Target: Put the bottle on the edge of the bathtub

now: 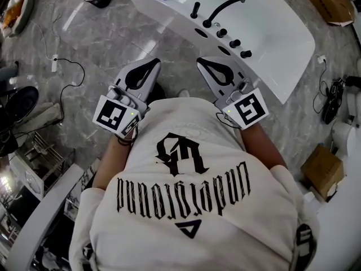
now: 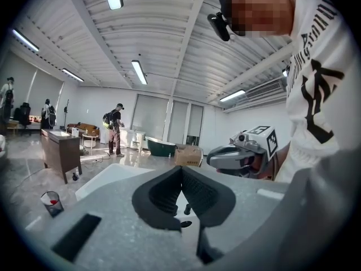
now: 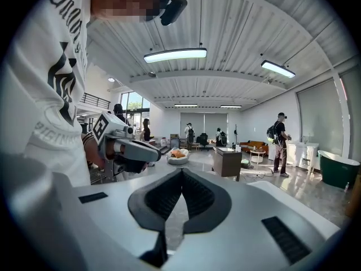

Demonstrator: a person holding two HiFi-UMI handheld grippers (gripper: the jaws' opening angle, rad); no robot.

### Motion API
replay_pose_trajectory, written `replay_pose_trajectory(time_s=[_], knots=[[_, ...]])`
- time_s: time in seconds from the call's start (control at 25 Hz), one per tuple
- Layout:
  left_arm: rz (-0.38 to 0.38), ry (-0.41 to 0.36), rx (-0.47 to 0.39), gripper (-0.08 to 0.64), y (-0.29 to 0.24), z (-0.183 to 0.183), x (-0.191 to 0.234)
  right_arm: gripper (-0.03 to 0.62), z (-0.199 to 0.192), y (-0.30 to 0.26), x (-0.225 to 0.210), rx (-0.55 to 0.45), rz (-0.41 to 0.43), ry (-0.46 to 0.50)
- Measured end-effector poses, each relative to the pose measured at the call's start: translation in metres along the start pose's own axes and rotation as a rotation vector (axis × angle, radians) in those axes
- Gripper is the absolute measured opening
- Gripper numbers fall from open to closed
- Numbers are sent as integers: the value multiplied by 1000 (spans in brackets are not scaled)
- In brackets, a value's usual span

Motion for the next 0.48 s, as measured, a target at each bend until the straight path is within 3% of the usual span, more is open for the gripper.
replay_pose_trajectory(time_s=[0.48], knots=[[34,16,6,15,30,-14,-24,14,-2,8,31,-11,37,7]])
Point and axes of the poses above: the fingertips, and each gripper's own axes: y backward along the fingers, x to its left, z out of its top, the point moved 9 cm from there along y, backward along the fingers, and after that the axes turned 12 degrees about x, right-handed, at the moved point
